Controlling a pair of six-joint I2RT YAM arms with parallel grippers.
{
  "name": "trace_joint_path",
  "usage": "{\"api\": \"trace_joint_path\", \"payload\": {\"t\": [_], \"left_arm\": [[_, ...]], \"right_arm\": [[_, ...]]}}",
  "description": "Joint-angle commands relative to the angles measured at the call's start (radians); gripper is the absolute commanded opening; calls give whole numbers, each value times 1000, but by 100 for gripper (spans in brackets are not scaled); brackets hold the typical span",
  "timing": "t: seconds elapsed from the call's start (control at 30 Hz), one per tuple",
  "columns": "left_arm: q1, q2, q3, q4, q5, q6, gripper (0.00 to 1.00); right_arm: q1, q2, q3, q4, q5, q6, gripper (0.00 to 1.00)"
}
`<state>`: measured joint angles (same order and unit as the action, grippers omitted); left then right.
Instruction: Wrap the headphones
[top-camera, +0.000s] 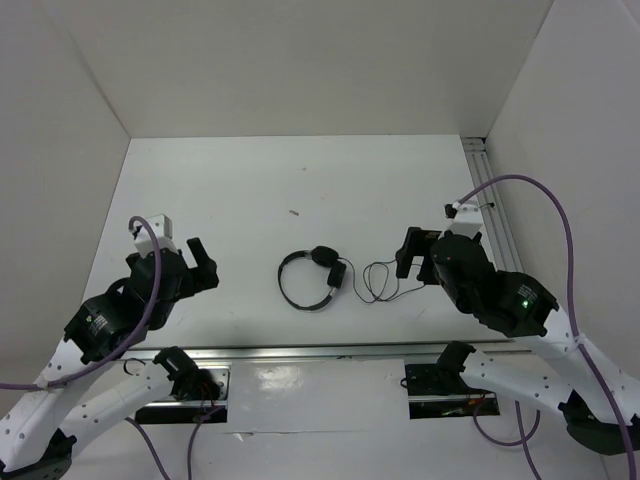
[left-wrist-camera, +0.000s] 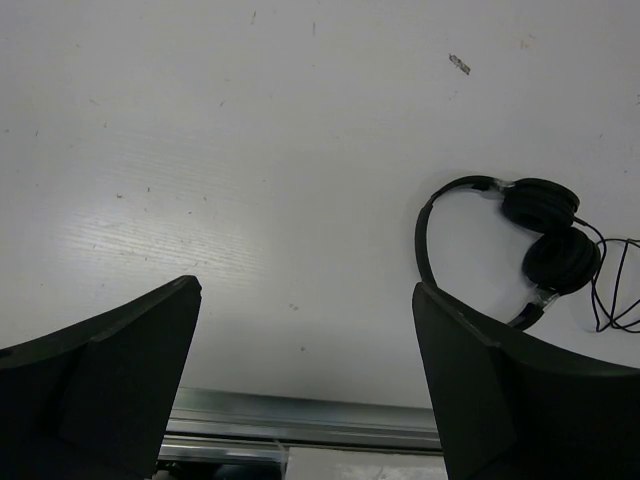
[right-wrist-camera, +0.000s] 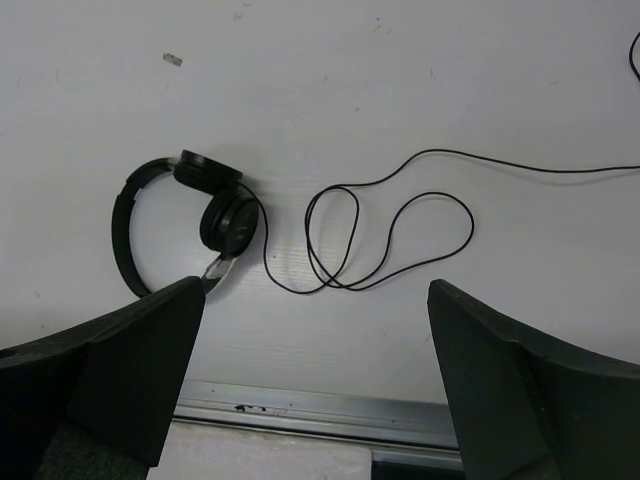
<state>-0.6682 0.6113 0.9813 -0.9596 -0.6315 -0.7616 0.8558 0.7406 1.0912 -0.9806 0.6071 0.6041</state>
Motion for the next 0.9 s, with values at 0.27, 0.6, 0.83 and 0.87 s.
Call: {"api": "trace_joint_path", "payload": {"t": [0.27, 0.6, 0.83, 0.87], "left_arm": [[5, 197, 31, 77, 132, -131, 100], [-96, 502, -187, 346, 190, -447, 100], [-157, 732, -150, 384, 142, -527, 100], [-157, 746, -150, 397, 142, -536, 100]], "right_arm": [[6, 28, -24, 97, -7, -20, 100], [6, 82, -69, 197, -101, -55, 100], [6, 91, -148, 327, -200, -87, 100], [15, 91, -148, 327, -210, -87, 100]]}}
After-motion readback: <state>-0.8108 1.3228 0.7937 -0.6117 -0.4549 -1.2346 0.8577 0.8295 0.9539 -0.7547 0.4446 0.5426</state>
